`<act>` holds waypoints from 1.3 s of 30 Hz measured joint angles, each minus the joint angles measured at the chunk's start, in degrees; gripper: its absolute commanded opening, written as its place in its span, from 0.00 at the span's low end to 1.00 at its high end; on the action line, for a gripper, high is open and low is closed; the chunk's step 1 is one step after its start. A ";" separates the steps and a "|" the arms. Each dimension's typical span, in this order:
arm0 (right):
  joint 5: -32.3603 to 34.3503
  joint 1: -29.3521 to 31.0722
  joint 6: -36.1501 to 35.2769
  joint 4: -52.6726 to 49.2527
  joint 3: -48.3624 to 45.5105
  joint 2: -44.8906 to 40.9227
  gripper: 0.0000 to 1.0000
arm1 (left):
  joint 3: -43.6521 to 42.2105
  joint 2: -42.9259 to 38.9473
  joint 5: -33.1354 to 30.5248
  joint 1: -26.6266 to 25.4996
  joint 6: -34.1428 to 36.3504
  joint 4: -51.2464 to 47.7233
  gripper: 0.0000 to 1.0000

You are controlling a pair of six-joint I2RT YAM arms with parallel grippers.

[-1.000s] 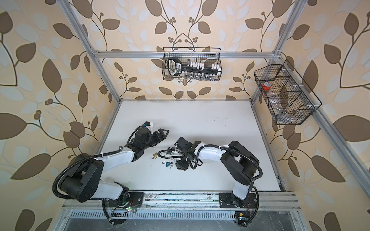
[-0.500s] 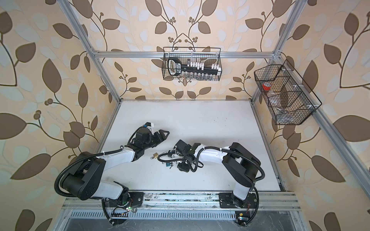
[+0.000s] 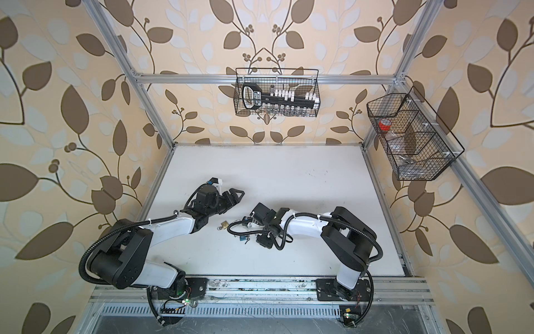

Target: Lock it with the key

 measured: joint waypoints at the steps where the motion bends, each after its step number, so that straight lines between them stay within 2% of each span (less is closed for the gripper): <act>1: 0.02 0.04 0.24 0.15 -0.13 -0.81 0.06 | 0.11 -0.11 -0.02 0.00 0.15 -0.48 0.82; 3: 0.04 0.15 0.92 0.83 -0.44 -2.78 0.00 | 0.26 -0.63 -0.17 0.00 0.87 -1.25 0.85; 10: 1.53 0.13 4.87 4.37 -2.75 -14.88 0.00 | 1.92 -7.19 -1.97 0.00 7.15 -7.13 0.98; 21: 4.81 -1.29 13.44 9.75 -4.39 -30.47 0.00 | 12.92 -27.52 -6.23 0.00 12.61 -28.02 0.99; 25: 3.37 -5.22 14.43 14.12 -5.22 -32.83 0.00 | 17.88 -32.00 -7.72 0.00 16.76 -32.22 0.99; 29: -2.84 -11.19 16.31 15.19 -5.31 -33.29 0.00 | 24.20 -30.53 -5.29 0.00 22.05 -36.30 0.99; 33: -9.57 -17.38 17.70 14.99 -5.44 -34.47 0.00 | 30.01 -26.56 1.53 0.00 28.35 -38.03 0.99; 39: -17.31 -22.14 18.99 15.26 -5.70 -40.46 0.00 | 45.42 -14.10 13.07 0.00 36.15 -41.72 0.99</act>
